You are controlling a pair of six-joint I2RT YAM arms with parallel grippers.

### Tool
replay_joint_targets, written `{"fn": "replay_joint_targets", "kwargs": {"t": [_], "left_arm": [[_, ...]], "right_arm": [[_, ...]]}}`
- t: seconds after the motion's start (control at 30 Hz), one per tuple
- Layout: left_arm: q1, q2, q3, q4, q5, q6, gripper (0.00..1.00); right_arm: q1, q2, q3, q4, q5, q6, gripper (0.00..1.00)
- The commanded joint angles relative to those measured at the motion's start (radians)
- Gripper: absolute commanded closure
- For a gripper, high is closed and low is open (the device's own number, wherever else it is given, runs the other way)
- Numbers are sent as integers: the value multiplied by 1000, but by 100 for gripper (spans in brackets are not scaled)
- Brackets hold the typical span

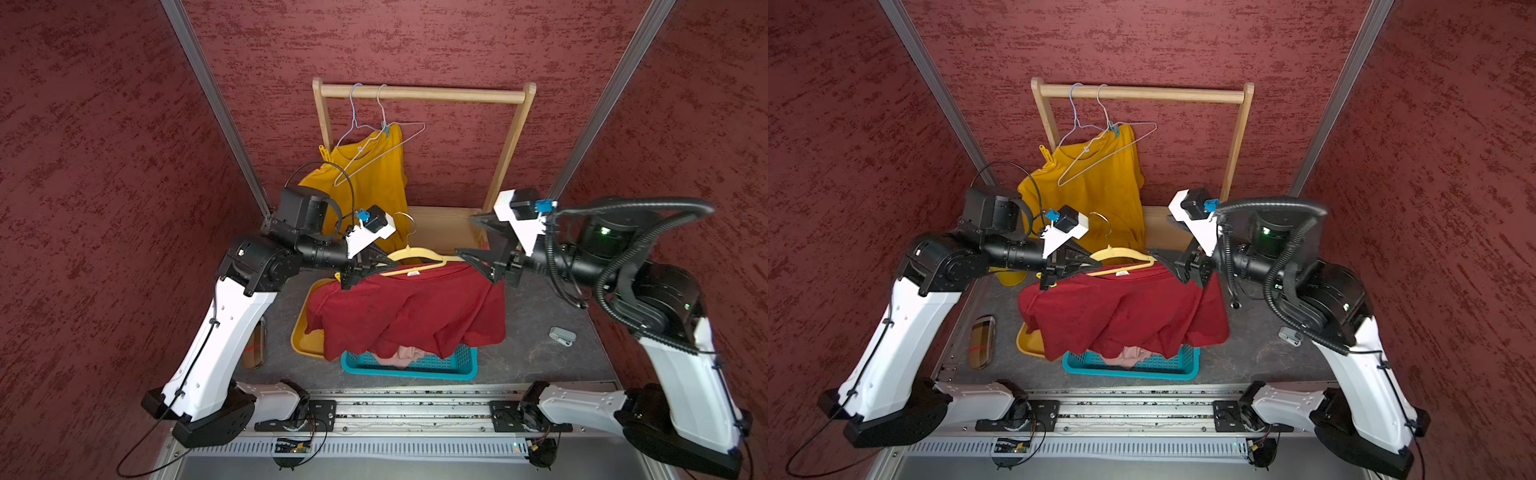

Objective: Remove the clothespins securing t-shirts to the hanger
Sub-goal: Pick up the hanger from the clothes rail.

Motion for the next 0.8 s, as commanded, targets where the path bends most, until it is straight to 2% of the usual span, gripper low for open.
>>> {"fn": "replay_joint_targets", "kwargs": {"t": [0.0,0.23,0.43,0.57,0.77], "left_arm": [[16,-7,-22,137,194,-66,100],[14,30,-34,115,196,-45,100],[0,62,-40,79,144,13,100],[-20,71,-46,82,103,46,100],[-35,54,-97,135,48,73,100]], "right_arm": [[5,-10,-69,17,-58,-12,30],[4,83,-86,5,-87,-47,31],[5,151,-75,12,-203,-66,39],[5,185,-72,23,-239,-73,55],[5,196,-82,46,-230,-112,94]]}}
